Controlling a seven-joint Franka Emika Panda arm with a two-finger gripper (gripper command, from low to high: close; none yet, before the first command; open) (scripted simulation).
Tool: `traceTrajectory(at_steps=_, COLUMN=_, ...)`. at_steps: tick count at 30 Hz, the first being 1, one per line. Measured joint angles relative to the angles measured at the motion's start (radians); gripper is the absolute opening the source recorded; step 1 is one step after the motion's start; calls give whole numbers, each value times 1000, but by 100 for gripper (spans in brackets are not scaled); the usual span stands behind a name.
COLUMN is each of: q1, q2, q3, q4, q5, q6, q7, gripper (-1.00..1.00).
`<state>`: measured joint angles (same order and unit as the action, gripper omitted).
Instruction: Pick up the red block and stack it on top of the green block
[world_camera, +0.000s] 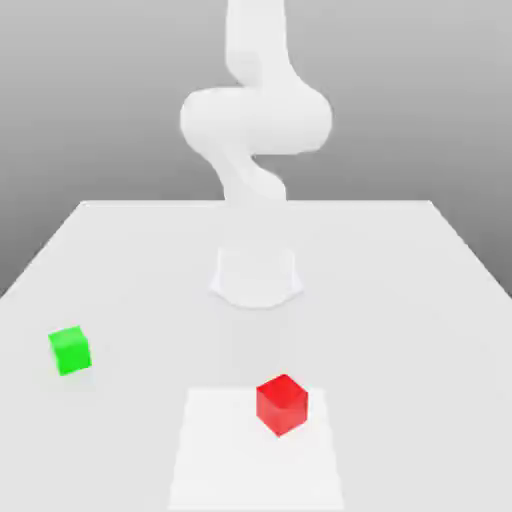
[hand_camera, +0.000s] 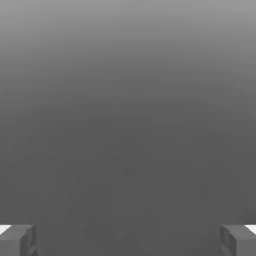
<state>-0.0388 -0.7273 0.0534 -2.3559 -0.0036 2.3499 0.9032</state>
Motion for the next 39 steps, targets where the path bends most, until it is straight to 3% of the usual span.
traceTrajectory(at_steps=9, q1=-136, q2=314, q3=181, q4=-224, q5=-20, q6=205, q7=433, gripper=0)
traceTrajectory(at_steps=18, q1=-194, q2=644, q3=278, q4=-460, q5=24, q6=426, q7=846, gripper=0)
traceTrajectory(at_steps=24, q1=-196, q2=781, q3=259, q4=-469, q5=-66, q6=533, q7=970, gripper=0)
traceTrajectory(at_steps=31, q1=-93, q2=937, q3=111, q4=-447, q5=-254, q6=659, q7=1106, gripper=0)
traceTrajectory(at_steps=32, q1=-78, q2=953, q3=92, q4=-445, q5=-268, q6=672, q7=1116, gripper=-100)
traceTrajectory(at_steps=39, q1=-77, q2=953, q3=91, q4=-445, q5=-269, q6=674, q7=1117, gripper=-100)
